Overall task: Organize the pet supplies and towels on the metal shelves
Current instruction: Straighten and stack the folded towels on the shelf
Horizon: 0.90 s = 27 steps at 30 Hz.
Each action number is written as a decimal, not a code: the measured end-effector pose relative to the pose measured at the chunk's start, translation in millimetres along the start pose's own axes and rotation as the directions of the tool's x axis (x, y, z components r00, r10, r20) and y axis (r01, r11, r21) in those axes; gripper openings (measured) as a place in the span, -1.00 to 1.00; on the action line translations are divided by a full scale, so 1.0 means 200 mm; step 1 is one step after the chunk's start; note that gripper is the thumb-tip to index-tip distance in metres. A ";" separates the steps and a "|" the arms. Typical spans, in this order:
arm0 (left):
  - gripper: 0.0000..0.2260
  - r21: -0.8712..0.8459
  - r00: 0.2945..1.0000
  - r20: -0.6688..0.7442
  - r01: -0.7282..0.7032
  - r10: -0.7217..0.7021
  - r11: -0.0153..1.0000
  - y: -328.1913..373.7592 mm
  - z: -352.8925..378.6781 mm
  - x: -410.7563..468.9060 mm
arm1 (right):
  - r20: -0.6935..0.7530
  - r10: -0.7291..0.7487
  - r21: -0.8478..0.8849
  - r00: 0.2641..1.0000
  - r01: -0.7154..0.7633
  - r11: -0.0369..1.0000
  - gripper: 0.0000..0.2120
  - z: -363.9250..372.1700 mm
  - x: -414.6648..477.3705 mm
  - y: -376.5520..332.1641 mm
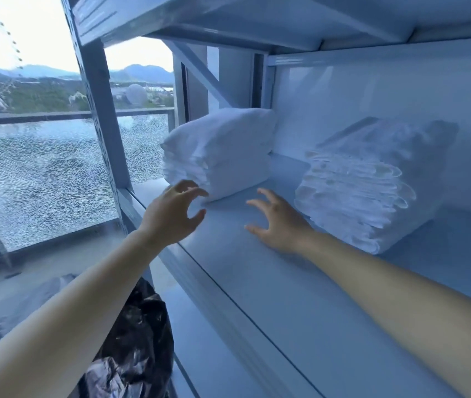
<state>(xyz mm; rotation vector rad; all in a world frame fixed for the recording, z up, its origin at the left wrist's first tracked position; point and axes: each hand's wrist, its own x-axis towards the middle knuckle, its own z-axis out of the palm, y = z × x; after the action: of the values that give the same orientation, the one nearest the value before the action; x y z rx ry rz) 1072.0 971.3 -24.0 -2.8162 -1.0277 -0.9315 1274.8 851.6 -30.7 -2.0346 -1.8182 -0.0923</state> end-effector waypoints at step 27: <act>0.02 -0.221 0.992 0.064 -0.093 0.109 0.971 -0.45 0.35 0.62 | -0.307 -0.148 -0.092 0.940 0.126 0.988 0.00 0.20 0.69 0.11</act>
<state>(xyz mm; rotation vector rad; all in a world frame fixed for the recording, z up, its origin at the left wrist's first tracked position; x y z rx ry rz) 1131.9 1128.2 -31.8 -3.0707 -0.8253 -0.9906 1307.3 992.8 -29.8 -1.8123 -1.7697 -0.4987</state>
